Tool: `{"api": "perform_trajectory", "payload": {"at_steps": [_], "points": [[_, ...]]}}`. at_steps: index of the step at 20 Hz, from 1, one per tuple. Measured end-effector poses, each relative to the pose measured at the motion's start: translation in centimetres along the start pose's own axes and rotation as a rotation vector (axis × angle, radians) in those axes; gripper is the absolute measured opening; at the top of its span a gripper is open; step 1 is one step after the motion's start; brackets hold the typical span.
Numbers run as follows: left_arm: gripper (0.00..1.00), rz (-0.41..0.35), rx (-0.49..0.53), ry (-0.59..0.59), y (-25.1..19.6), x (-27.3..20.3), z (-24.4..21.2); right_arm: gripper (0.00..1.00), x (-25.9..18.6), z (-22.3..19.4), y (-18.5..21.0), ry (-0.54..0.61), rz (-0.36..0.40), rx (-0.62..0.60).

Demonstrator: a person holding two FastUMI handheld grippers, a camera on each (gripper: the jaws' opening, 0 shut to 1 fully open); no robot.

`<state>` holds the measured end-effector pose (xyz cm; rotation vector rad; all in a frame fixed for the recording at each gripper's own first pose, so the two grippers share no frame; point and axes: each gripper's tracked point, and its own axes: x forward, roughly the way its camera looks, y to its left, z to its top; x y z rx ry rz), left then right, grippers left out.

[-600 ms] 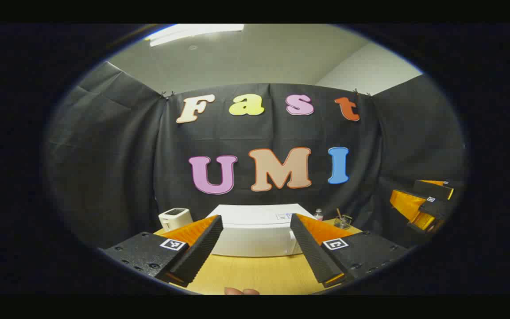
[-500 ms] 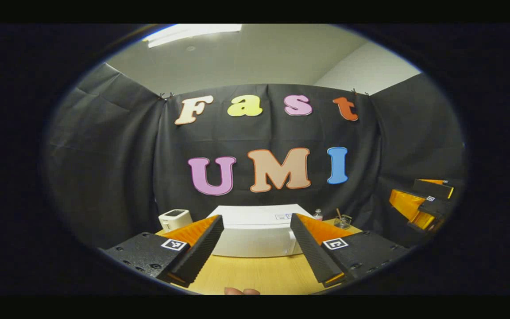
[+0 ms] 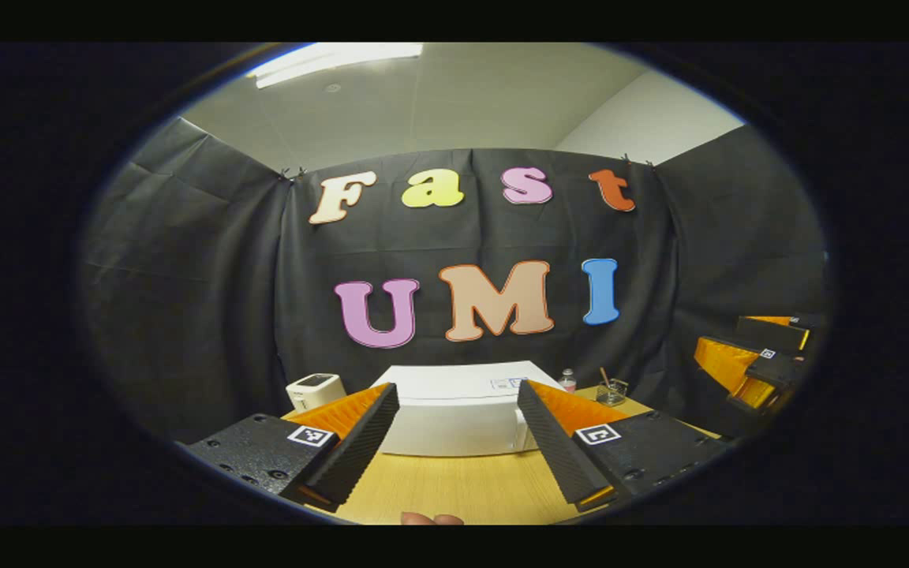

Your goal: Open the microwave oven with the left hand, put the food in, and close the microwave oven.

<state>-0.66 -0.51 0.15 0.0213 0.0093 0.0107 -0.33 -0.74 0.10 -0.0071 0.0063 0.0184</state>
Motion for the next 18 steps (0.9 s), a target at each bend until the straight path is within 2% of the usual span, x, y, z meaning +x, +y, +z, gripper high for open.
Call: {"api": "perform_trajectory", "payload": {"at_steps": [18], "points": [[0.96,0.005,-0.004,0.0,-0.96,0.23,-0.18,0.97,-0.38,0.81,-0.75,-0.029,0.025,-0.028]]}}
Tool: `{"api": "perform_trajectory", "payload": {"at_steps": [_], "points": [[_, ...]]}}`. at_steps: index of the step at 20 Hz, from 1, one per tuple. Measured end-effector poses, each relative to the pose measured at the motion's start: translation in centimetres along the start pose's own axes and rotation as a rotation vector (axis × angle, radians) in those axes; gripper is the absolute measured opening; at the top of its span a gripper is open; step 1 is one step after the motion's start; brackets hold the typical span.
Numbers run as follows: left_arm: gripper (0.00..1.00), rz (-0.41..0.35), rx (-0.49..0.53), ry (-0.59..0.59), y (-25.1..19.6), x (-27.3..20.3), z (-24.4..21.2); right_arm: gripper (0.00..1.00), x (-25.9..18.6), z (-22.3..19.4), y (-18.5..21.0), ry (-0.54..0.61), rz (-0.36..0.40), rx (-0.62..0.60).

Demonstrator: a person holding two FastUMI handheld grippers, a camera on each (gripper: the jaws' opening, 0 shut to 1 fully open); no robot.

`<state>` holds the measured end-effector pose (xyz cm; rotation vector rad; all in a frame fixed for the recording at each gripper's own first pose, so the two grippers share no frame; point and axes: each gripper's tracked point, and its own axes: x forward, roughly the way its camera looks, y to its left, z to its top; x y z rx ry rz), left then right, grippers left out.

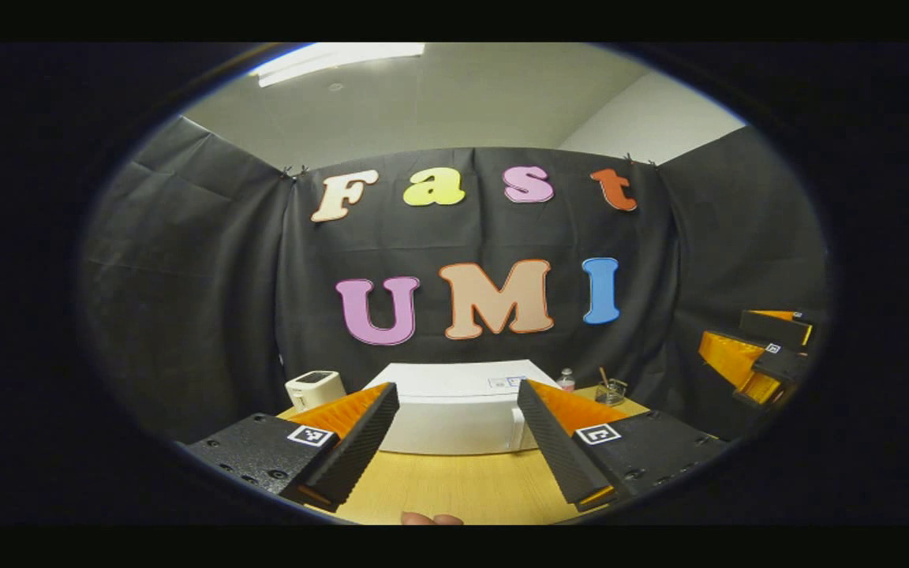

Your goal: Open the microwave oven with the left hand, put the food in, and close the microwave oven.

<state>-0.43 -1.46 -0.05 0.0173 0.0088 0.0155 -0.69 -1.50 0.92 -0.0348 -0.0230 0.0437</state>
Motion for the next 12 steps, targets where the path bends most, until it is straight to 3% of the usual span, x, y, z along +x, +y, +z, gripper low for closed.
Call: {"api": "perform_trajectory", "payload": {"at_steps": [5,12], "points": [[0.96,-0.031,-0.032,0.014,-1.1,2.4,-3.3,0.97,-1.4,0.1,0.0,-0.008,0.025,-0.027],[0.96,-0.084,-0.002,0.076,-4.1,8.4,-10.2,0.97,-3.4,1.0,-1.5,-0.01,-0.007,-0.05]]}}
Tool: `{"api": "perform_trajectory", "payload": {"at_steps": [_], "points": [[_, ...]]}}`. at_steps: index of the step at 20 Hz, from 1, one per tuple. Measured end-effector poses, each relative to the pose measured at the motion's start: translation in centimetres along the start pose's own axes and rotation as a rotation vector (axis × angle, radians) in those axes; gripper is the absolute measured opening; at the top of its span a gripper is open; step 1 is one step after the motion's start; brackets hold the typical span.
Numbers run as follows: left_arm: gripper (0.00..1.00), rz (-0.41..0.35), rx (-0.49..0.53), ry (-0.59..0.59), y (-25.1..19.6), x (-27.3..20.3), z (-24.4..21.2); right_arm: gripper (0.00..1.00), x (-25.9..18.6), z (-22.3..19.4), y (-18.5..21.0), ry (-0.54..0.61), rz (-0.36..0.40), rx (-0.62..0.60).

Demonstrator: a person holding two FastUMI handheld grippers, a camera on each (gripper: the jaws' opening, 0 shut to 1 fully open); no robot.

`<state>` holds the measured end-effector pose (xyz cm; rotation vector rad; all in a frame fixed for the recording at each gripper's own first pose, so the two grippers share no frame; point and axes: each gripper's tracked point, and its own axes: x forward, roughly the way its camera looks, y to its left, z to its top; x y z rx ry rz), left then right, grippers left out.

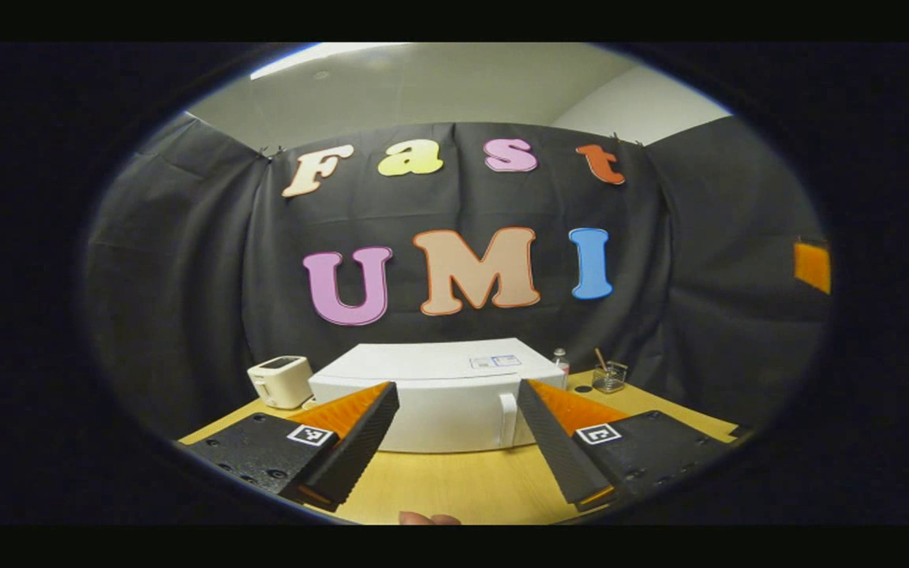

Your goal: Open the microwave oven with the left hand, put the food in, and close the microwave oven.

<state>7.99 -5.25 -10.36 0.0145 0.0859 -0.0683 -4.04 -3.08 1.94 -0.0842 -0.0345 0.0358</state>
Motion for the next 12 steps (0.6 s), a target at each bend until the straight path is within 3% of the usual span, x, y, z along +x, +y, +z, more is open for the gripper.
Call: {"api": "perform_trajectory", "payload": {"at_steps": [7,12], "points": [[0.96,-0.104,0.036,0.101,-4.2,7.1,-8.7,0.96,-0.7,-0.5,-0.9,0.024,-0.007,-0.031],[0.96,-0.102,0.05,0.168,-5.6,11.7,-13.1,0.96,-1.2,-0.6,-1.1,0.046,-0.026,-0.038]]}}
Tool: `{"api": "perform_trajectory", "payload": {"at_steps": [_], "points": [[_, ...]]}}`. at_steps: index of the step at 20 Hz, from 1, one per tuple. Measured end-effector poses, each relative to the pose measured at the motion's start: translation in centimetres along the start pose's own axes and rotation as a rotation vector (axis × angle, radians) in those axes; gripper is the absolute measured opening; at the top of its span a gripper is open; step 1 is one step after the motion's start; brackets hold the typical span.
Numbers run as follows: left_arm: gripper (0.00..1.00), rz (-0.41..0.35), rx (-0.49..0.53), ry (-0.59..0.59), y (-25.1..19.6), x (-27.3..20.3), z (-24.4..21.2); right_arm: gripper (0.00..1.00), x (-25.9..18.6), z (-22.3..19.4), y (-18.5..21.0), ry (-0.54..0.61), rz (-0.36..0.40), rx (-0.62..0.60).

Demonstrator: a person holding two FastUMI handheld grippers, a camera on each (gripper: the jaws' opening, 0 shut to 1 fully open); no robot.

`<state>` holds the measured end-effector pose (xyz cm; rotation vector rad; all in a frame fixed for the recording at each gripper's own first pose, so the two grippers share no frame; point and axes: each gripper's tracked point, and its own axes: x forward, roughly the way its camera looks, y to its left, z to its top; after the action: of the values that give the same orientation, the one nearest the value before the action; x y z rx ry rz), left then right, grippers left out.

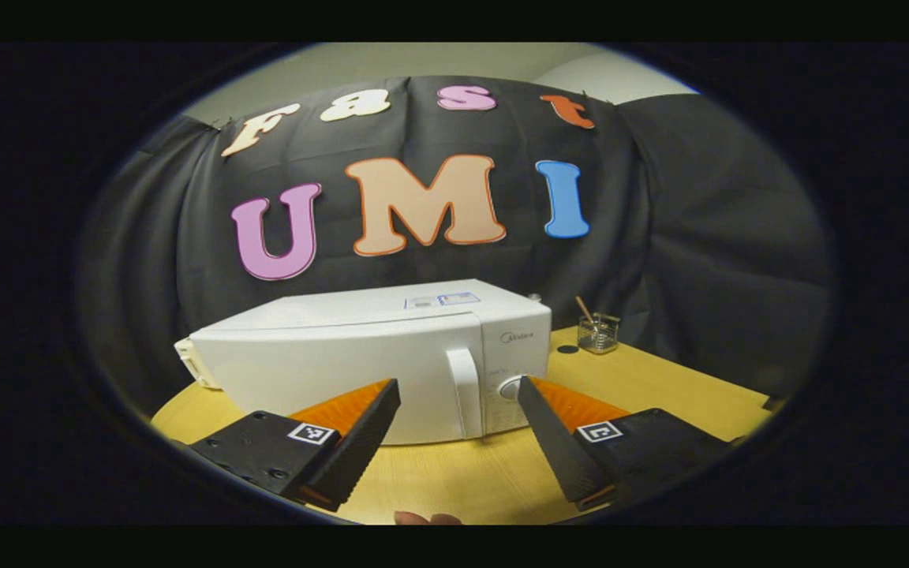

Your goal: Open the microwave oven with the left hand, put the food in, and close the microwave oven.

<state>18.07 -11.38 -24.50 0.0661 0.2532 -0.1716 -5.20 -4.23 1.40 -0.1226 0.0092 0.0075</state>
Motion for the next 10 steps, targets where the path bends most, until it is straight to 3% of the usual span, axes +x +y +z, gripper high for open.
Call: {"api": "perform_trajectory", "payload": {"at_steps": [10], "points": [[0.95,0.012,-0.017,0.102,-0.2,5.4,-5.1,0.97,0.2,-1.3,-0.9,0.03,-0.072,-0.04]]}}
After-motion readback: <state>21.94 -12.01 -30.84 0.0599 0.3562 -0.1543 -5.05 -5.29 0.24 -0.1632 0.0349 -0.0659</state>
